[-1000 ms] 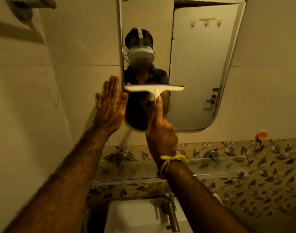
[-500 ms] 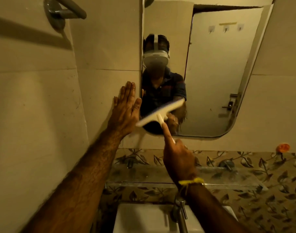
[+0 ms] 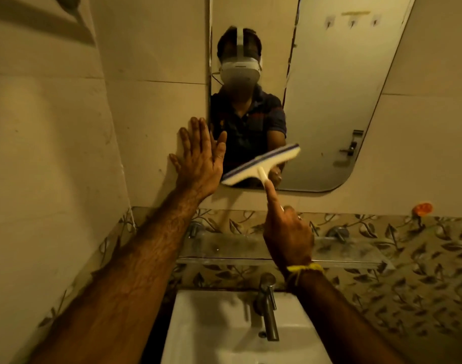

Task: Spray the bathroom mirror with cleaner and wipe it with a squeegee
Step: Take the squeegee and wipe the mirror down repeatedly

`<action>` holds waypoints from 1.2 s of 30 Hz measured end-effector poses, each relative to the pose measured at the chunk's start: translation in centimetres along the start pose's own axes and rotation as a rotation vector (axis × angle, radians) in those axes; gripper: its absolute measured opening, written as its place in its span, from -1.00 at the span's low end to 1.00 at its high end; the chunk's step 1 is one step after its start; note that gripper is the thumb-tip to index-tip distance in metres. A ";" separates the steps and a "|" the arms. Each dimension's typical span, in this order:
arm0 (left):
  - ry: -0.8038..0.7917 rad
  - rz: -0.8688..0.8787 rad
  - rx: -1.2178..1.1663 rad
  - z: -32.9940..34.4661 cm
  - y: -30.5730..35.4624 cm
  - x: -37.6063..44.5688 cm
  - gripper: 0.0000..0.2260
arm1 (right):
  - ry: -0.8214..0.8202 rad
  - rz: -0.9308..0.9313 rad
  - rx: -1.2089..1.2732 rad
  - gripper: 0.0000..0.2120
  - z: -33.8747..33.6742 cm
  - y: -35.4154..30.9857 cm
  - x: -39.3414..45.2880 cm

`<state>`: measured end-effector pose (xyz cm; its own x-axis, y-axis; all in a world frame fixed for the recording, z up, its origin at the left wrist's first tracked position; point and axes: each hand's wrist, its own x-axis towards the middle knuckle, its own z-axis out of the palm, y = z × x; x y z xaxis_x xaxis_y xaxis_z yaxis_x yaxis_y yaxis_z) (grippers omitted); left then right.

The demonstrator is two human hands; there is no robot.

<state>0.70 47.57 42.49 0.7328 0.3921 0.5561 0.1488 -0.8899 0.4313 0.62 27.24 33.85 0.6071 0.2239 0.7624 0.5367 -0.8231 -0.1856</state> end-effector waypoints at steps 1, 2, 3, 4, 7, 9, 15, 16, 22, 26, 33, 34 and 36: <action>0.000 0.003 -0.009 0.1 -0.1 -0.3 -0.38 | -0.013 0.012 0.000 -0.36 0.1 0.6 -0.9; -0.001 0.002 -0.010 0.3 0.0 -0.4 -0.38 | -0.012 0.025 0.004 -0.36 0.1 0.8 -1.2; -0.005 -0.005 -0.004 0.4 0.2 -0.4 -0.38 | 0.011 0.036 0.018 -0.37 0.1 0.6 -0.8; -0.010 -0.016 0.005 0.5 0.5 -0.3 -0.37 | 0.041 0.055 0.030 -0.38 -0.1 0.2 0.2; 0.002 -0.047 0.023 0.8 1.2 -0.3 -0.32 | 0.123 0.066 0.034 -0.40 -0.8 -0.6 4.0; 0.012 -0.042 0.029 0.8 1.3 -0.3 -0.32 | 0.119 0.058 0.039 -0.39 -1.0 -0.1 4.5; 0.007 -0.011 -0.018 0.4 0.5 -0.3 -0.37 | 0.039 0.095 0.086 -0.43 0.0 3.1 -1.6; 0.011 -0.013 -0.010 0.5 0.5 -0.3 -0.36 | 0.064 0.108 0.099 -0.44 -0.1 3.1 -0.9; 0.042 -0.046 0.029 1.2 1.4 -0.3 -0.30 | 0.265 0.168 0.152 -0.46 -2.2 4.2 6.1; 0.056 -0.029 0.027 1.2 1.1 -0.5 -0.22 | 0.135 0.194 0.180 -0.43 -0.2 4.7 -0.2; 0.100 -0.032 0.065 2.2 1.1 -0.5 -0.30 | 0.360 0.368 0.328 -0.46 -3.1 7.0 6.7; 0.105 -0.037 0.068 2.3 1.2 -0.4 -0.30 | 0.408 0.391 0.329 -0.46 -3.8 7.7 8.6; 0.113 -0.045 0.073 2.4 1.2 -0.4 -0.30 | 0.442 0.416 0.351 -0.47 -4.3 8.0 9.6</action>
<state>2.20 45.82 41.08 0.6452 0.4518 0.6161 0.2307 -0.8840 0.4067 8.25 20.63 42.34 0.5482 -0.3676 0.7512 0.5141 -0.5603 -0.6494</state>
